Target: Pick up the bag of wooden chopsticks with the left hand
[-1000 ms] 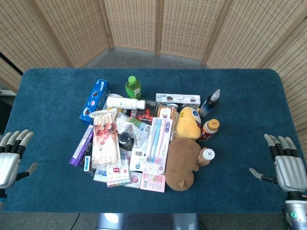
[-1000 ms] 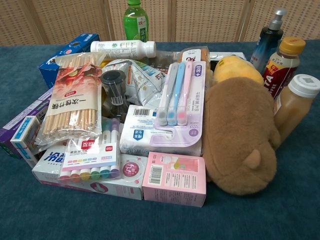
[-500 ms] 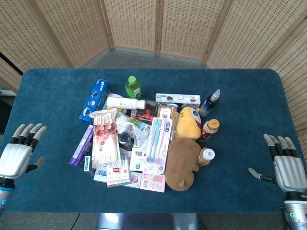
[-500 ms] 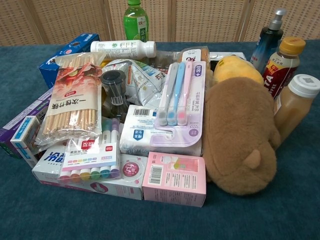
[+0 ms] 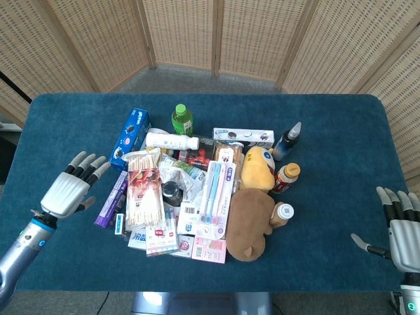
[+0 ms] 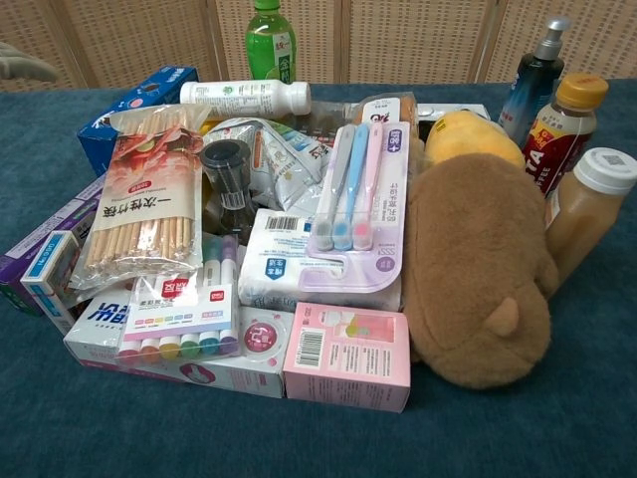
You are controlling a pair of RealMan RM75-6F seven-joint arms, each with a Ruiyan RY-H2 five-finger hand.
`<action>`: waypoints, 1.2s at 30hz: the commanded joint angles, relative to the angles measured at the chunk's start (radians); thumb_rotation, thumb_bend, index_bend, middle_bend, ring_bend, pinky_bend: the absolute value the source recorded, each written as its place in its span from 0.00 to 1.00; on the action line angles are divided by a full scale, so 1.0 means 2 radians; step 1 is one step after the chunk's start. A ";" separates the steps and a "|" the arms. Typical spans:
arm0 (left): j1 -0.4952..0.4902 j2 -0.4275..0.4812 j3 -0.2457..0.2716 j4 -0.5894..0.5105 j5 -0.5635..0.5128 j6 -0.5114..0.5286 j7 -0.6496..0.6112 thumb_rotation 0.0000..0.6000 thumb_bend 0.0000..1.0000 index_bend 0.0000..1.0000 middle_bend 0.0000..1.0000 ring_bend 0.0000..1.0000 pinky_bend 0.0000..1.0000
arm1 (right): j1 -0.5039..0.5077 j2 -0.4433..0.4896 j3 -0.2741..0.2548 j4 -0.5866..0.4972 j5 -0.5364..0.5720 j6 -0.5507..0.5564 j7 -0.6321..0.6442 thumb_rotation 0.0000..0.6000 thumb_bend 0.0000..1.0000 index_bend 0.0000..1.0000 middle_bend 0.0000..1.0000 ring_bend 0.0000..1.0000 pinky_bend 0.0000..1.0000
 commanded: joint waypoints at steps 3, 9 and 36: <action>-0.045 -0.037 0.002 0.043 0.025 -0.028 -0.031 1.00 0.29 0.00 0.00 0.00 0.00 | -0.011 0.009 -0.002 -0.009 -0.001 0.015 -0.003 0.61 0.00 0.00 0.00 0.00 0.00; -0.083 -0.068 0.012 0.084 0.047 -0.048 -0.039 1.00 0.29 0.00 0.00 0.00 0.00 | -0.021 0.013 -0.002 -0.013 0.002 0.026 -0.003 0.60 0.00 0.00 0.00 0.00 0.00; -0.142 -0.153 0.031 0.196 0.057 -0.032 0.011 1.00 0.38 0.82 0.70 0.70 0.62 | -0.036 0.024 0.002 -0.018 -0.020 0.043 0.028 0.60 0.01 0.00 0.00 0.00 0.00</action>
